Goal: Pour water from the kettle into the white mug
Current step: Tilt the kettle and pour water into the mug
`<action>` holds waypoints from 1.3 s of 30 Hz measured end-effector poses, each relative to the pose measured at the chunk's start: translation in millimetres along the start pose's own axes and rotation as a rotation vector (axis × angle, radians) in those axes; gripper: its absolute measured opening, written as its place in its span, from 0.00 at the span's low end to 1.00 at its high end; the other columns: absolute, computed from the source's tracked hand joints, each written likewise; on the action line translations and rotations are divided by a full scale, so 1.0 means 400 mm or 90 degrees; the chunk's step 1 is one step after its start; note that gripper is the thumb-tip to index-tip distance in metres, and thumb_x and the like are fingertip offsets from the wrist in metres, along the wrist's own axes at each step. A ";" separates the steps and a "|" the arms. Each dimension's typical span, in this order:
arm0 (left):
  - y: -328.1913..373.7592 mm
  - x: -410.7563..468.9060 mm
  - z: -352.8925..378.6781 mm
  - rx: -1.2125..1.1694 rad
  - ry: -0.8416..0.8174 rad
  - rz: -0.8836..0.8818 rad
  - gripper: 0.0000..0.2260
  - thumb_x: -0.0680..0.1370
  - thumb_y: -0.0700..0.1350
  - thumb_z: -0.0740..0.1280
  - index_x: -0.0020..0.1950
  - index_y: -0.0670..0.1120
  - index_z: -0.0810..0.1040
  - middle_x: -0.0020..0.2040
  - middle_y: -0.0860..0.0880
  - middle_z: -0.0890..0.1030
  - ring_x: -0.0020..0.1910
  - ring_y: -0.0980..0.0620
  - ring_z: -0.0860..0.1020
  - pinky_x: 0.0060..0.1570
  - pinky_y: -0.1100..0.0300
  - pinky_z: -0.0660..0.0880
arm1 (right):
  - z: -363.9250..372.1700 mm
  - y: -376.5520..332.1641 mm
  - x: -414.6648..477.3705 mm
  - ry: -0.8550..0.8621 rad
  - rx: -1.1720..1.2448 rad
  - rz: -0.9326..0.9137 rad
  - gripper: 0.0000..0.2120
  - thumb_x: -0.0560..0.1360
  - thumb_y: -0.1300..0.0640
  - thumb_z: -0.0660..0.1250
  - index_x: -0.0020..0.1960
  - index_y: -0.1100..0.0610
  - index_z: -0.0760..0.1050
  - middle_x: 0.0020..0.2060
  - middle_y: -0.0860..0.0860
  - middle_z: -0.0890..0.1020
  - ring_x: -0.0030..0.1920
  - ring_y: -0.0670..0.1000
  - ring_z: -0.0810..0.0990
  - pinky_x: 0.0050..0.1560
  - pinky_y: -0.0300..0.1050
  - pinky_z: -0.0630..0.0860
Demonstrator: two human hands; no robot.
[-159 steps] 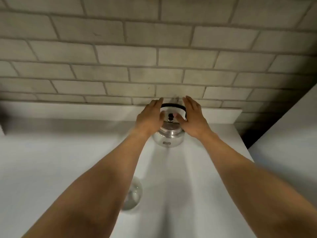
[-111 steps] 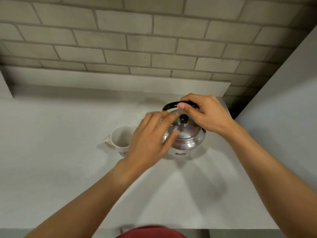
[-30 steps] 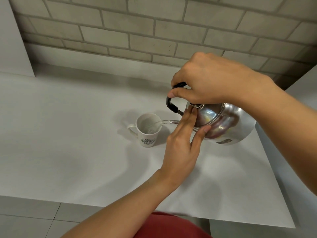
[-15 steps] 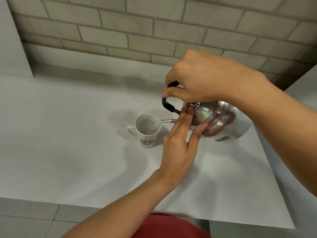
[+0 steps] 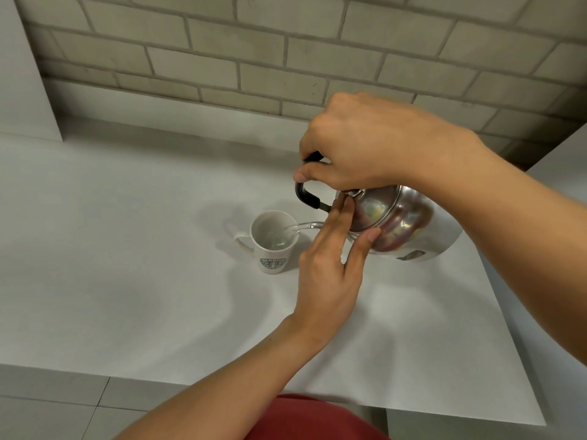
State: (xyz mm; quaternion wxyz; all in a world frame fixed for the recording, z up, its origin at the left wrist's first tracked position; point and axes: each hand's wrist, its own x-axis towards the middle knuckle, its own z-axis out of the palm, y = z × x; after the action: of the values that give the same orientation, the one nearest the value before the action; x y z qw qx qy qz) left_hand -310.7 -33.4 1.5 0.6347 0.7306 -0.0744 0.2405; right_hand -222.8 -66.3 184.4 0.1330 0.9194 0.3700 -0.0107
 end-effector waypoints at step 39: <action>-0.007 -0.003 -0.013 0.015 0.001 0.003 0.24 0.83 0.48 0.68 0.77 0.44 0.70 0.74 0.45 0.76 0.69 0.50 0.78 0.62 0.73 0.70 | -0.001 -0.014 0.005 -0.003 -0.004 -0.003 0.22 0.81 0.39 0.65 0.49 0.57 0.85 0.35 0.53 0.77 0.43 0.65 0.82 0.42 0.57 0.82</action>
State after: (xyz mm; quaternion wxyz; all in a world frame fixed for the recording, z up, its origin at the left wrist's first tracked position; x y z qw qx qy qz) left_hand -311.9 -28.0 -1.0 0.6253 0.7378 -0.0728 0.2436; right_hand -225.4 -60.9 183.2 0.1369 0.9182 0.3715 -0.0119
